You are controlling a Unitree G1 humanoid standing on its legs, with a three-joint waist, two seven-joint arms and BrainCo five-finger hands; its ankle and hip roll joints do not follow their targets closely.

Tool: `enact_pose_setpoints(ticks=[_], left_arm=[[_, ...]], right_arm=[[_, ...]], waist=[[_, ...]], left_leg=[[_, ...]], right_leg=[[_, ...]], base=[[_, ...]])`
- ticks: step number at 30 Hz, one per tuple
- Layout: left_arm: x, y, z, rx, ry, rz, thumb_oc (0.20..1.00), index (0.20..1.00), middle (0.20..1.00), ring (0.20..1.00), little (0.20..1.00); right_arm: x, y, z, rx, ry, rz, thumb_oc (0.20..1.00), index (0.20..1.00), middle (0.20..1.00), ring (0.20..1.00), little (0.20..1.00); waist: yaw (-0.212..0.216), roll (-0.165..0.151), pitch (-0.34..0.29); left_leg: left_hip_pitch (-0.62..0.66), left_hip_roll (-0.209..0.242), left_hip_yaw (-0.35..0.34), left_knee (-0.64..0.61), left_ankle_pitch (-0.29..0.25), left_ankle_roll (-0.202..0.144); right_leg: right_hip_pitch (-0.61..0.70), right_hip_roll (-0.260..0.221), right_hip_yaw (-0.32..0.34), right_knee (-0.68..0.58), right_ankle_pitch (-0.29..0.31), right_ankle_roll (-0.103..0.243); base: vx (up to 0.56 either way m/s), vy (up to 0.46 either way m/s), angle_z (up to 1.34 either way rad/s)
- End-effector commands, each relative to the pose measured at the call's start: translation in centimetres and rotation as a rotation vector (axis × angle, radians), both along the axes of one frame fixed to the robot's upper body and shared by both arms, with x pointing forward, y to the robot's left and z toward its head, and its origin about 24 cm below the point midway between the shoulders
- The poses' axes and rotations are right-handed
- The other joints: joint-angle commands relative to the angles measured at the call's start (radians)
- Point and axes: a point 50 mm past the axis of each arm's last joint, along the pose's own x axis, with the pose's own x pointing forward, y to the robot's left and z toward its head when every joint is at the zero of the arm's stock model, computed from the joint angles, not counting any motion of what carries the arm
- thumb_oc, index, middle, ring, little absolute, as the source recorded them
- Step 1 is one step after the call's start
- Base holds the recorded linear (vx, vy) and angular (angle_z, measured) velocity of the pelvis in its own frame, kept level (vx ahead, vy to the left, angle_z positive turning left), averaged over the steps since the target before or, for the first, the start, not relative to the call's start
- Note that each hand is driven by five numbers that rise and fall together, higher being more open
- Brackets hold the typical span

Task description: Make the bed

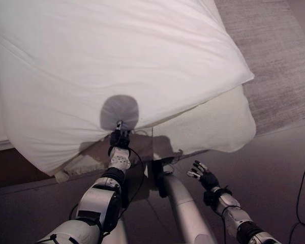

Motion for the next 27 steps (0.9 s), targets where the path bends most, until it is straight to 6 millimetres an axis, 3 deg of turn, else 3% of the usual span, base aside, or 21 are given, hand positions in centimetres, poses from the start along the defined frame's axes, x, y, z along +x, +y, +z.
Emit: enact_pose_setpoints(ticks=[1, 14, 17, 22, 26, 27], left_arm=[[1.2, -3.5, 3.6, -0.009, -0.208, -0.103, 0.200, 0.200, 0.200, 0.200, 0.200], [-0.3, -6.3, 4.8, -0.100, -0.365, -0.186, 0.200, 0.200, 0.200, 0.200, 0.200], [-1.0, -6.8, 5.2, -0.144, -0.414, -0.194, 0.200, 0.200, 0.200, 0.200, 0.200], [-2.7, -8.0, 6.8, -0.195, -0.534, -0.262, 0.200, 0.200, 0.200, 0.200, 0.200], [-3.3, -7.6, 7.3, -0.220, -0.563, -0.242, 0.200, 0.200, 0.200, 0.200, 0.200], [-3.5, -7.5, 7.8, -0.258, -0.576, -0.214, 0.200, 0.200, 0.200, 0.200, 0.200]], right_arm=[[-1.9, -0.3, -0.9, -0.002, 0.012, -0.017, 1.000, 1.000, 1.000, 1.000, 1.000], [-1.0, 1.1, 0.0, 0.091, -0.045, -0.065, 1.000, 1.000, 1.000, 1.000, 1.000], [-0.2, 2.3, 1.0, 0.187, -0.091, -0.060, 1.000, 1.000, 1.000, 1.000, 1.000], [1.6, 6.1, 3.4, 0.458, -0.139, 0.036, 1.000, 1.000, 1.000, 1.000, 1.000], [2.4, 7.8, 4.8, 0.618, -0.154, 0.060, 1.000, 1.000, 1.000, 1.000, 1.000], [3.6, 9.1, 6.0, 0.690, -0.163, 0.034, 1.000, 1.000, 1.000, 1.000, 1.000]], waist=[[0.005, 0.032, -0.098], [0.033, 0.031, -0.062], [0.047, 0.030, -0.044], [0.088, 0.034, 0.000], [0.108, 0.035, 0.013], [0.124, 0.040, 0.026]], left_leg=[[-0.020, 0.038, -0.042, -0.021, 0.020, -0.044], [0.038, 0.015, -0.043, -0.078, 0.041, -0.036], [0.058, 0.008, -0.042, -0.099, 0.050, -0.031], [0.102, -0.022, -0.058, -0.151, 0.073, -0.018], [0.119, -0.036, -0.070, -0.172, 0.086, -0.013], [0.136, -0.043, -0.076, -0.180, 0.085, -0.010]], right_leg=[[-0.014, -0.049, 0.059, -0.067, 0.050, 0.133], [0.052, -0.052, 0.061, -0.120, 0.068, 0.135], [0.072, -0.055, 0.064, -0.142, 0.077, 0.138], [0.130, -0.065, 0.058, -0.186, 0.090, 0.141], [0.153, -0.073, 0.048, -0.202, 0.093, 0.143], [0.172, -0.077, 0.040, -0.206, 0.089, 0.142]], base=[[0.00, 0.000, 0.00], [0.00, 0.002, 0.02], [0.00, 0.000, 0.00], [0.01, 0.010, 0.10], [0.02, 0.006, 0.20], [0.03, 0.007, 0.27]])
